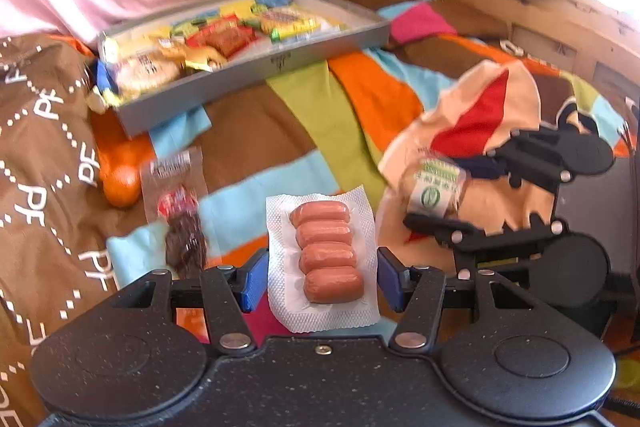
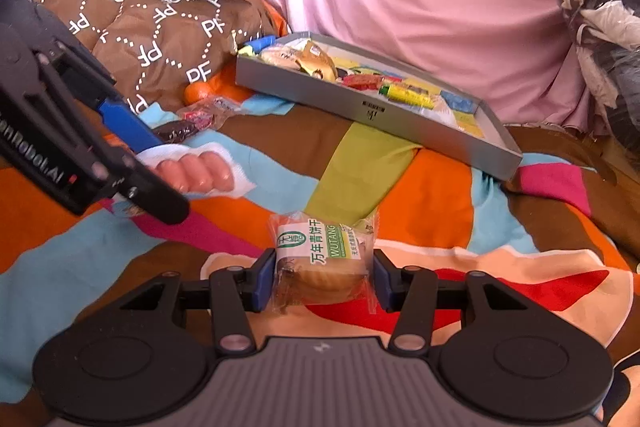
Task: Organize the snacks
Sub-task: 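Grasp the sausage tray with the left gripper while the right grasps the round biscuit pack, then carry both packs into the grey tray and open both grippers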
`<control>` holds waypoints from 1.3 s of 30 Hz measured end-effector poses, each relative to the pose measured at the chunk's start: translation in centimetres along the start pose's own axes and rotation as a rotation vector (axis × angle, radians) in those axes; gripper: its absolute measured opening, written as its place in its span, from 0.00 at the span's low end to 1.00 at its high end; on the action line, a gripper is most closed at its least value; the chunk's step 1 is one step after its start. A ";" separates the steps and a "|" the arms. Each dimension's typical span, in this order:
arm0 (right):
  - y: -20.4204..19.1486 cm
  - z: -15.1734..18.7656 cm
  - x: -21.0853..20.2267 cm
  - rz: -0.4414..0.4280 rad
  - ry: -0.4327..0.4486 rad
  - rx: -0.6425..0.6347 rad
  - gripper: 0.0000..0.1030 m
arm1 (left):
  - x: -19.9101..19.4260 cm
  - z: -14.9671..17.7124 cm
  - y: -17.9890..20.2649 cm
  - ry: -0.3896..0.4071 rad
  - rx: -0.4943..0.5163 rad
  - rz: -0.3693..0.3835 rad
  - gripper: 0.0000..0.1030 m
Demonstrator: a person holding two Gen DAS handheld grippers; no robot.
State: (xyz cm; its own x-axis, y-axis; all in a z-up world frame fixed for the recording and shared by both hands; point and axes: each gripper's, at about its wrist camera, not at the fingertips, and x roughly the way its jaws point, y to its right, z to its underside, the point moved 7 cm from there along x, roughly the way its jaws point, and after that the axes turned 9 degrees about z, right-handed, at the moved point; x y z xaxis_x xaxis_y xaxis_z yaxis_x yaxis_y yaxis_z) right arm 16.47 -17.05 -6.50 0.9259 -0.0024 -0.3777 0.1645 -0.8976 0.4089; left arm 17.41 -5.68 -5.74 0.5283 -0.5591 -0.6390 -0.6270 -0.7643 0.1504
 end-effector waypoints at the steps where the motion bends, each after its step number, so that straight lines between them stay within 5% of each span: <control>1: 0.1 -0.1 -0.1 0.001 0.005 0.004 0.52 | -0.1 -0.3 0.0 0.016 -0.002 -0.006 0.57; 11: 1.3 -2.8 0.1 -0.010 0.066 0.034 0.52 | -0.9 -4.9 -0.6 0.152 0.025 -0.054 0.57; 23: 4.3 -10.2 3.8 -0.037 0.145 -0.024 0.52 | -0.6 -12.8 -5.7 0.251 -0.030 -0.166 0.57; 30: 9.1 -13.5 8.2 0.049 0.135 -0.012 0.52 | 2.1 -17.0 -8.3 0.311 -0.098 -0.240 0.57; 39: 14.5 -14.1 14.2 0.146 0.025 0.180 0.53 | 6.8 -19.9 -10.5 0.321 -0.256 -0.275 0.58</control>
State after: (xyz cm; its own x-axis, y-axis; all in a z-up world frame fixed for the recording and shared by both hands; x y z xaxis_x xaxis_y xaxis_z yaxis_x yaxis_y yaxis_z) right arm 36.79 -23.90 5.78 0.9438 -0.1290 -0.3043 -0.0327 -0.9526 0.3025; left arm 38.95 -7.86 3.31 0.8293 -0.3654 -0.4229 -0.3000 -0.9294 0.2148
